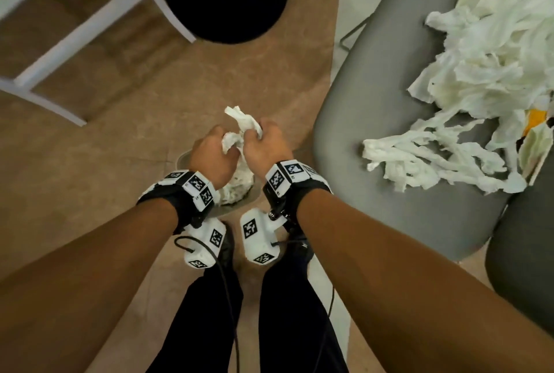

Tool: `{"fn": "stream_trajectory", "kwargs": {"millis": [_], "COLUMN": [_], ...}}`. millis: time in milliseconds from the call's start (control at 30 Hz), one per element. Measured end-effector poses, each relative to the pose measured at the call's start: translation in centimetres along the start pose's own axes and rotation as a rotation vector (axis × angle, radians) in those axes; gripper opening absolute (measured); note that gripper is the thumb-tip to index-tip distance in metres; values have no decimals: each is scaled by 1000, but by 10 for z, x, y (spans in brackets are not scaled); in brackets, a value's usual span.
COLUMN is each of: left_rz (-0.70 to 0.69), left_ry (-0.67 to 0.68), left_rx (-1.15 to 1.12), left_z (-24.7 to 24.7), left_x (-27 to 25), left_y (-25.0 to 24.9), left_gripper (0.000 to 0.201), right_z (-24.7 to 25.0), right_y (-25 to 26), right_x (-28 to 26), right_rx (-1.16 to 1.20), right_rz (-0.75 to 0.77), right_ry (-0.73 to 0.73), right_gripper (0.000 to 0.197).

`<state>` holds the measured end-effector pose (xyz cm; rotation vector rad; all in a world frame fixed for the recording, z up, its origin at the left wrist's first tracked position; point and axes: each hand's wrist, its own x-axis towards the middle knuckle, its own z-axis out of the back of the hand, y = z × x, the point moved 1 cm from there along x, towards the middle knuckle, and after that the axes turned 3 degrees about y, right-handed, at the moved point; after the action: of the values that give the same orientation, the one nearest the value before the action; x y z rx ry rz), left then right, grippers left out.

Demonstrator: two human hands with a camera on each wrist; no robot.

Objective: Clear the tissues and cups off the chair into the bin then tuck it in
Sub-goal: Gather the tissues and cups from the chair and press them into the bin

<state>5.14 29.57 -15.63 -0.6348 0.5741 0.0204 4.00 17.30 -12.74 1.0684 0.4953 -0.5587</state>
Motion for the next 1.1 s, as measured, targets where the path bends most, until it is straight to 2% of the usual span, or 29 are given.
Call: {"fn": "stream_trajectory", "kwargs": {"millis": [133,233,400,467,600,700,800,967,1100], "left_rz": [138,134,110,84,41,88,107,56,-78], "left_ry": [35,32,86,121,254,258,241,175,139], "left_rx": [-49,-101,32,82,259,280,312,321,331], "left_z": [-16,-41,-80,-85,-78,-59,-36,4,18], "left_x": [12,30,39,41,42,38,35,37,30], "left_y": [54,99,151,163,175,160,135,48,-55], "left_gripper": [41,54,44,40,44,55,59,26,16], "right_z": [-52,-79,-115,-132,-139,-119,-97,-33,47], "right_y": [-23,-48,-93,-106,-113,-102,-80,-39,-18], "right_x": [11,26,53,58,59,55,45,26,-4], "right_rx": [38,38,-79,-109,-366,-553,-613,-470,-311], "right_rz": [-47,-60,-145,-174,-196,-127,-27,-3,10], "right_ry": [51,61,129,202,365,325,267,245,182], "right_gripper": [18,26,31,42,73,73,54,35,30]}}
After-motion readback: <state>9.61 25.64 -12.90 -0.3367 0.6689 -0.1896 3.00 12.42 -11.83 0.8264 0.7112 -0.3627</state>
